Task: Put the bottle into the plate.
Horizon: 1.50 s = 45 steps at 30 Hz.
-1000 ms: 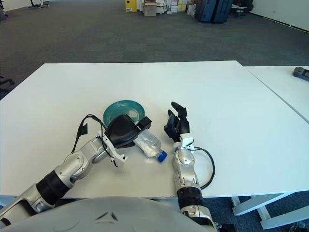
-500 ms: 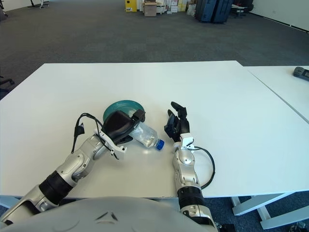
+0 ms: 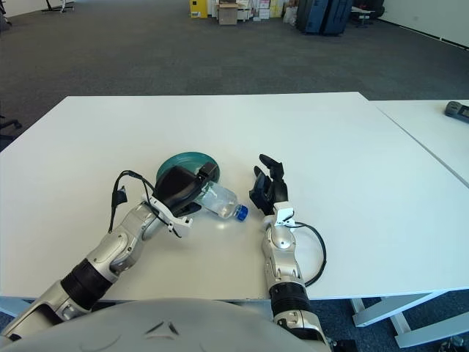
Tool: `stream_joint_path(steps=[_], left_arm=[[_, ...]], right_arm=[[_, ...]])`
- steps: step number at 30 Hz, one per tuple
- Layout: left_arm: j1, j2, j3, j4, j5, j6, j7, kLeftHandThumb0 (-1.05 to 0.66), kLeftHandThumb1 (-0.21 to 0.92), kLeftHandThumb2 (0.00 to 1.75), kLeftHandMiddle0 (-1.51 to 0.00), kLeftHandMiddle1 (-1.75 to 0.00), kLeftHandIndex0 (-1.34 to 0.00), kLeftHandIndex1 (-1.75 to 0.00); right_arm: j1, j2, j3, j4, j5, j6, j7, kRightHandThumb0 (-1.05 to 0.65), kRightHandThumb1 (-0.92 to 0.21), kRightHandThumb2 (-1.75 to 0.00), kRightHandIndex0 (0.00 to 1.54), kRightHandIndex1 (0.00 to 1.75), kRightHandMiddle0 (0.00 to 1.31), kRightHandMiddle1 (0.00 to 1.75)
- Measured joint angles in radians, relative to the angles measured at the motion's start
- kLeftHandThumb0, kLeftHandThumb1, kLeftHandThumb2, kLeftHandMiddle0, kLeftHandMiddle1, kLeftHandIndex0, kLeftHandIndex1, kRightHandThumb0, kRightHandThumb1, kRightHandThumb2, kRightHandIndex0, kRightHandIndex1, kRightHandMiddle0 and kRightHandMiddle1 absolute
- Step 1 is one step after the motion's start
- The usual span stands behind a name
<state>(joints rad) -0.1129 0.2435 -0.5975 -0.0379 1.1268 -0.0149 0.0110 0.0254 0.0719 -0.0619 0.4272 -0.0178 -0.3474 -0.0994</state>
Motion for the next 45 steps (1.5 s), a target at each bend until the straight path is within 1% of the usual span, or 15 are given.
stream_joint_path(steps=[16,33,45], left_arm=[[0.000,-0.026,0.019,-0.003,-0.045,0.058,-0.012,-0.47,0.34,1.28,-1.13,-1.75,-0.59,-1.75],[0.000,-0.038,0.036,-0.008,-0.065,0.094,-0.017,-0.46,0.36,1.26,-1.15,-1.75,-0.58,-1.75],[0.000,-0.046,0.050,-0.027,-0.098,0.113,-0.041,-0.46,0.38,1.23,-1.16,-1.75,-0.56,-1.75]], right_arm=[[-0.008,-0.002,-0.007,0.017,0.006,-0.010,0.018,-0.85,-0.92,-1.01,0.49,0.02,0.00,0.89],[-0.024,-0.002,-0.017,0.038,0.010,-0.011,0.033,-0.86,-0.92,-1.02,0.49,0.01,0.00,0.88],[-0.031,-0.004,-0.018,0.050,0.010,-0.021,0.037,-0.86,-0.92,-1.03,0.51,0.02,0.00,0.88]])
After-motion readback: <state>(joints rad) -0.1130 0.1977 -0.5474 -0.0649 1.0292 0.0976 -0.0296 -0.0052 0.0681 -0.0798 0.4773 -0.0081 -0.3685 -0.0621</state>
